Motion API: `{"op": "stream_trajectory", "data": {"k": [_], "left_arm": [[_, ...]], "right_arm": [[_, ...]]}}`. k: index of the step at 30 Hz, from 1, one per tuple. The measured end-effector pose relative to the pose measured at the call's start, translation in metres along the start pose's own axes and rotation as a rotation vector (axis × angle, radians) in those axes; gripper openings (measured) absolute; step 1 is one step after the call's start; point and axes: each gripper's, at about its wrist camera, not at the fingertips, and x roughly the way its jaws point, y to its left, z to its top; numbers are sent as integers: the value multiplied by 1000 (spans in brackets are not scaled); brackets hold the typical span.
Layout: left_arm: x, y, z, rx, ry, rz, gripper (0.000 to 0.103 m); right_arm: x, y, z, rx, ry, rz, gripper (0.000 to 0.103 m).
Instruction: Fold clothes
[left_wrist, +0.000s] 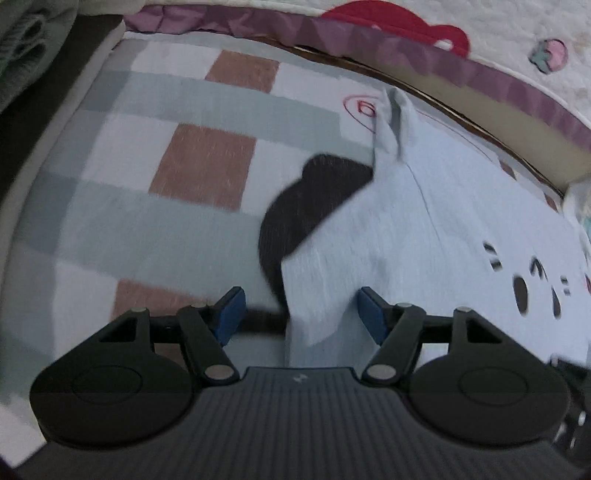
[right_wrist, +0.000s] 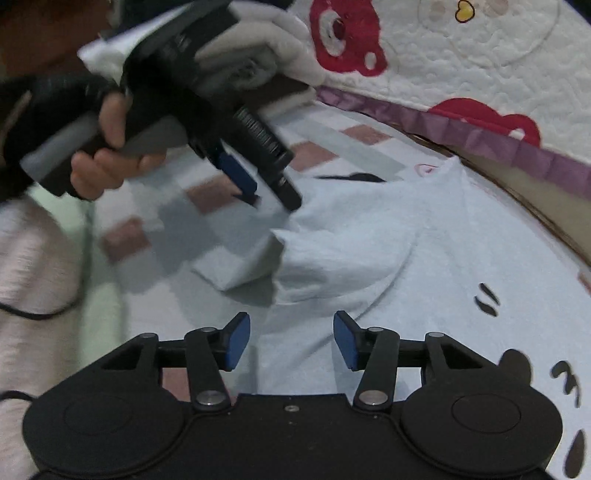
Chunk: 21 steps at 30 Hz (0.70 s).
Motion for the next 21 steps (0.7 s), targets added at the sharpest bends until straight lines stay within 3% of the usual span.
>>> {"op": "stream_trajectory", "data": {"k": [1,2,3,4,6,10,13,15,16,17,19,21], "left_arm": [[3,-2,2,4,-17,-1,69],[4,-6,4,11,-26,-7,62],[5,-10,5,17,-34,-25,25],[4,-12,6,25,-42,-53,5],[-9,-20,9,65,-114,-45,4],[-54,-41,17,189,-352,77,4],[-57,-41,18,181,-407,167,8],[-40,-39,13,187,-418,333,21],[-34,-35,11,189,-394,370,21],[-30,-31,9,189,-348,358,23],[-35,-23,2,161,-306,263,31],[-45,-26,-6,152,-269,181,44]], "right_arm": [[2,-2,0,14,7,-12,57],[5,-4,0,30,14,-21,59],[6,-6,-1,40,24,-21,60],[6,-9,-2,47,36,-18,60],[-1,-12,-6,59,39,20,60],[-5,-25,-15,106,33,56,60],[-5,-36,-20,175,35,64,60],[-3,-40,-22,221,37,85,60],[-2,-40,-23,232,41,97,60],[-1,-38,-23,224,46,97,60],[-7,-36,-26,206,41,78,60],[-24,-45,-36,259,-1,67,60]]}}
